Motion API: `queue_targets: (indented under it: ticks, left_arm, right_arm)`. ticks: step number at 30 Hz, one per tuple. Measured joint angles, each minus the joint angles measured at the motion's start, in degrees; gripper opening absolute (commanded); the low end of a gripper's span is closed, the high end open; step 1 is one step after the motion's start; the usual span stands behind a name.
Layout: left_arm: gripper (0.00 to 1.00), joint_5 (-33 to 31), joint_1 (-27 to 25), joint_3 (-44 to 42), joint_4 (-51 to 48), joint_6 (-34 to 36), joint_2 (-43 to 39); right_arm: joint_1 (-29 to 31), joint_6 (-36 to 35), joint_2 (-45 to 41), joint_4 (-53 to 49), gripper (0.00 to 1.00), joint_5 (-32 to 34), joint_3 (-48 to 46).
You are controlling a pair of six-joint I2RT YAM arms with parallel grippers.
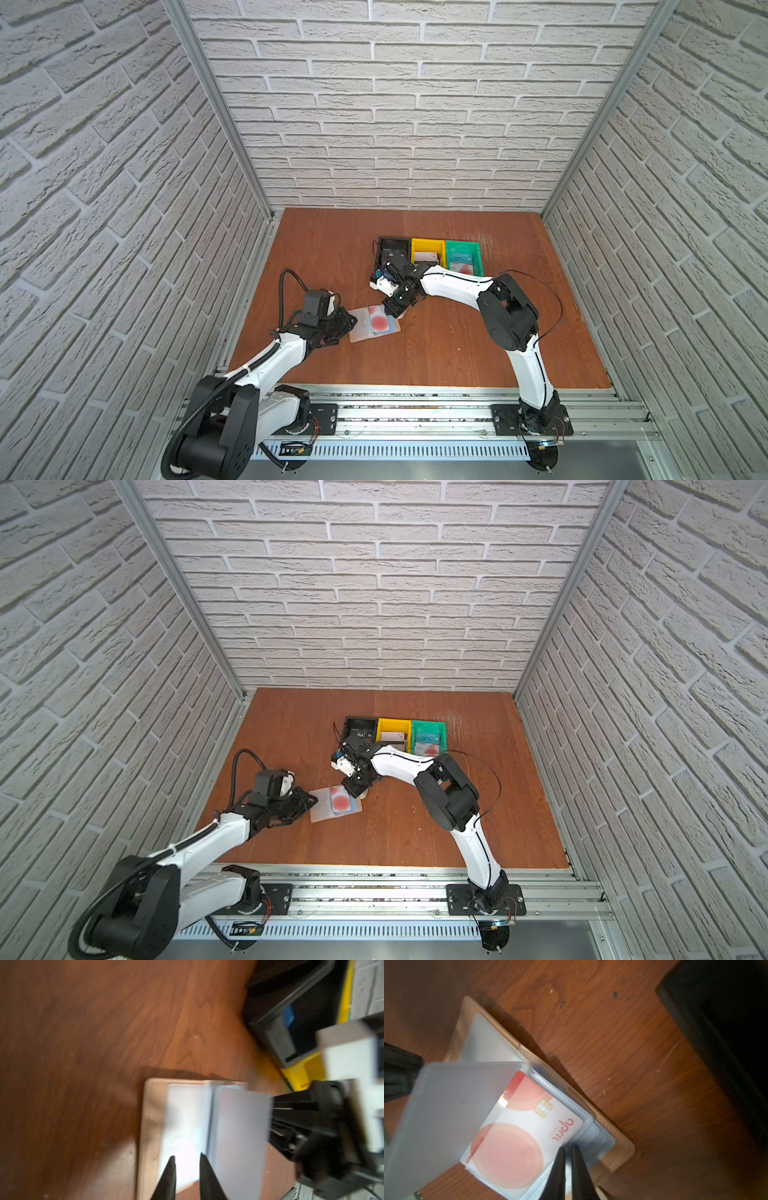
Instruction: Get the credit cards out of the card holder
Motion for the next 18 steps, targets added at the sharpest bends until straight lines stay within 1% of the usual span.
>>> queue_targets:
  ticks: [3, 6, 12, 18]
  left_arm:
    - [0.25, 0.28, -0.02, 3.61, -1.01, 0.11, -4.04]
    - [0.24, 1.27, -0.04, 4.15, 0.31, -0.55, -5.16]
    - [0.24, 2.62, -0.83, 2.38, 2.93, -2.80, -1.09]
    - [0.24, 2.71, -3.58, 3.21, 3.43, -3.32, 1.29]
  right_arm:
    - [0.20, 0.00, 0.00, -0.07, 0.11, -0.20, 0.00]
    - [0.26, 0.00, 0.00, -0.09, 0.10, -0.31, 0.00]
    - [0.37, 0.04, 0.00, -0.37, 0.10, -1.42, -0.02]
    - [0.61, 0.24, 0.13, -0.52, 0.10, -2.05, 0.00]
